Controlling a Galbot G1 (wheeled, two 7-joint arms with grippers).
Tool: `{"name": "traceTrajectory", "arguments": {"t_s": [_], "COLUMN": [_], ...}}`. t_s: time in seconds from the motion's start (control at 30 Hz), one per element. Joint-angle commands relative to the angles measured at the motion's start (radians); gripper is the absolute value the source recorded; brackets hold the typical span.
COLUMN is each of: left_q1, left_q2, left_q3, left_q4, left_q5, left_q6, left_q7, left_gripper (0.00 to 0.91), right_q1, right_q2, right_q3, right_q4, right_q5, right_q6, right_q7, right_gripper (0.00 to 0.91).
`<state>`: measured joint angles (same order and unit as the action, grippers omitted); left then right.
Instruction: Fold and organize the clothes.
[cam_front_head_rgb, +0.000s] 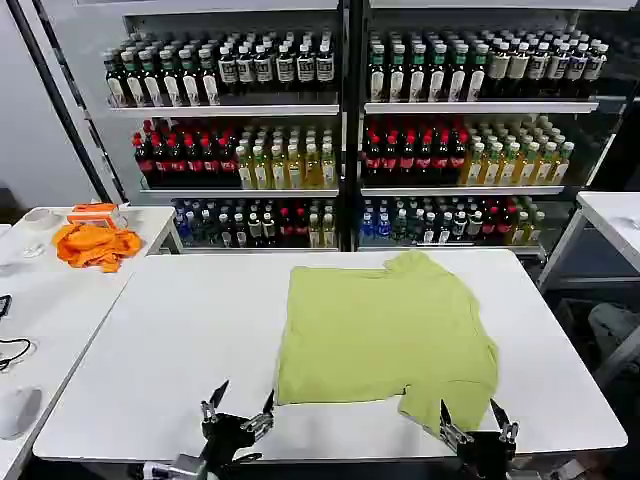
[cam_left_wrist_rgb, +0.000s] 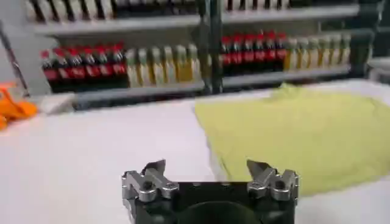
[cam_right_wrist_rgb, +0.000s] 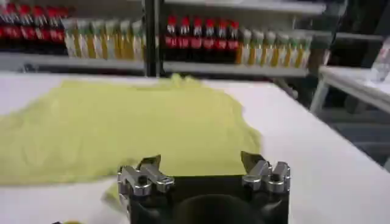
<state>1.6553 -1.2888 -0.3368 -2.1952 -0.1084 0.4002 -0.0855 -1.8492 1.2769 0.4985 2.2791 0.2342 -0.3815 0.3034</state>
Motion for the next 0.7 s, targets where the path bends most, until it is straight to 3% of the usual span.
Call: {"name": "traceTrajectory", "arguments": {"t_s": [0.03,0.17,0.2,0.23,0.3,0.33,0.37,0.47,0.7], "left_q1": [-0.097,-0.127,-0.134,-0.141,-0.151,-0.157,-0.16,-0.17,-0.177], "left_q2": [0.051,0.047,0.046,0.044,0.042,0.041,0.039,0.038,0.039], "left_q3": [0.094,0.109,0.112,0.115,0.119,0.12,0.12,0.125,0.138], "left_q4": [0.08,0.113,0.121,0.129,0.142,0.145,0.152,0.166,0.178], "left_q5": [-0.042,-0.043,-0.043,-0.044,-0.047,-0.048,-0.049,-0.061,-0.082], "left_q6": [0.116,0.12,0.12,0.12,0.12,0.12,0.12,0.12,0.122], "left_q7": [-0.011,-0.014,-0.016,-0.018,-0.022,-0.026,-0.029,-0.031,-0.031], "left_gripper": [0.907,0.907,0.877,0.464,0.242,0.081,0.05,0.02,0.02], "right_q1": [-0.018,-0.017,-0.016,-0.016,-0.015,-0.015,-0.015,-0.014,-0.003], "right_q2": [0.005,0.013,0.014,0.015,0.017,0.017,0.018,0.019,0.024], "right_q3": [-0.001,-0.009,-0.01,-0.011,-0.012,-0.012,-0.014,-0.016,-0.024], "right_q4": [-0.005,-0.022,-0.025,-0.027,-0.029,-0.029,-0.03,-0.036,-0.052], "right_q5": [0.001,-0.001,-0.001,0.001,0.005,0.005,0.008,0.02,0.052], "right_q6": [-0.027,-0.026,-0.024,-0.023,-0.023,-0.022,-0.022,-0.024,-0.032], "right_q7": [0.006,0.014,0.015,0.015,0.018,0.021,0.023,0.031,0.035], "right_gripper": [0.907,0.877,0.756,0.605,0.453,0.222,0.101,0.0,0.0]}}
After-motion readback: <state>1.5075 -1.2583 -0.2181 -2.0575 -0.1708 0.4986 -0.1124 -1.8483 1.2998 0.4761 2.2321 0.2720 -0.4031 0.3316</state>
